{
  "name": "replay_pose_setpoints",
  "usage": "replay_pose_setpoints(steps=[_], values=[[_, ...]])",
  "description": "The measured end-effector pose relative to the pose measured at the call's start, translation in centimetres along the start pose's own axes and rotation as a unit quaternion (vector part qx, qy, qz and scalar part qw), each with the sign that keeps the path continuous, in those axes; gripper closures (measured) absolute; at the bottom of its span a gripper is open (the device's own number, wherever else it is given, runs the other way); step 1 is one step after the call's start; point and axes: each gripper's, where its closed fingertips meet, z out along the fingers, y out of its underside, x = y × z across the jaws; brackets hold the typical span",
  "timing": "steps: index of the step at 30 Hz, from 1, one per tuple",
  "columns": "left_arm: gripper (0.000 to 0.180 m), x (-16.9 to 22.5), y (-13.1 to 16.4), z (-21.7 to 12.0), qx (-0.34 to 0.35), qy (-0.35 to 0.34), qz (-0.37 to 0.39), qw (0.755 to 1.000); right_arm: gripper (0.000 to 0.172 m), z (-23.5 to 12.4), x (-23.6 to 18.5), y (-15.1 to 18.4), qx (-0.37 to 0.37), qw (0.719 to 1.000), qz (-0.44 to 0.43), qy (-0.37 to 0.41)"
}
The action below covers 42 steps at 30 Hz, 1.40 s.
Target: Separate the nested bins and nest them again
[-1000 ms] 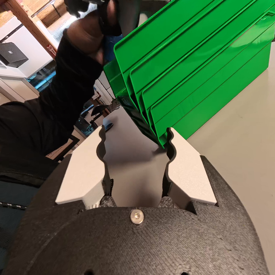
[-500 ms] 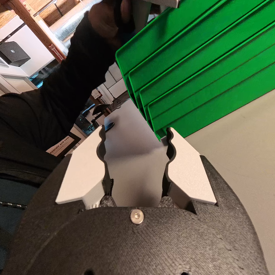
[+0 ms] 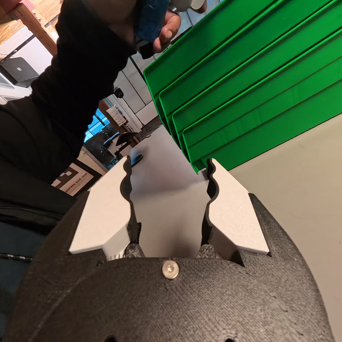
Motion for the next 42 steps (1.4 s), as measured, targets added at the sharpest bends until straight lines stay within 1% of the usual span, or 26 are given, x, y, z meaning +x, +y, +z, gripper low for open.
replay_pose_setpoints(steps=[3,4,5,14,21,34,42], values=[[0.04,-0.1,1.4,1.3,-0.046,-0.012,0.022,0.999,0.088,-0.1,-0.1,-0.1,0.003,1.0,-0.001,-0.002],[0.045,-0.1,1.8,1.6,-0.057,-0.013,0.026,0.998,0.088,-0.1,-0.1,-0.1,0.005,1.0,-0.001,-0.003],[0.045,-0.1,2.0,1.8,-0.06,-0.01,0.025,0.998,0.088,-0.2,-0.2,-0.2,0.007,1.0,0.001,-0.005],[0.064,-0.6,1.8,1.4,-0.06,-0.016,0.045,0.997,0.089,-0.3,-0.3,-0.3,0.01,1.0,0.006,-0.012],[0.075,-1.0,1.8,0.9,-0.049,-0.029,0.061,0.997,0.089,-0.4,-0.3,-0.3,0.012,1.0,0.008,-0.011],[0.08,-1.4,2.1,-0.1,-0.053,-0.029,0.071,0.996,0.089,-0.3,-0.2,-0.3,0.01,1.0,0.011,-0.012],[0.079,-1.8,1.0,-1.6,-0.037,-0.034,0.078,0.996,0.089,-0.3,-0.2,-0.3,0.009,1.0,0.01,-0.012]])
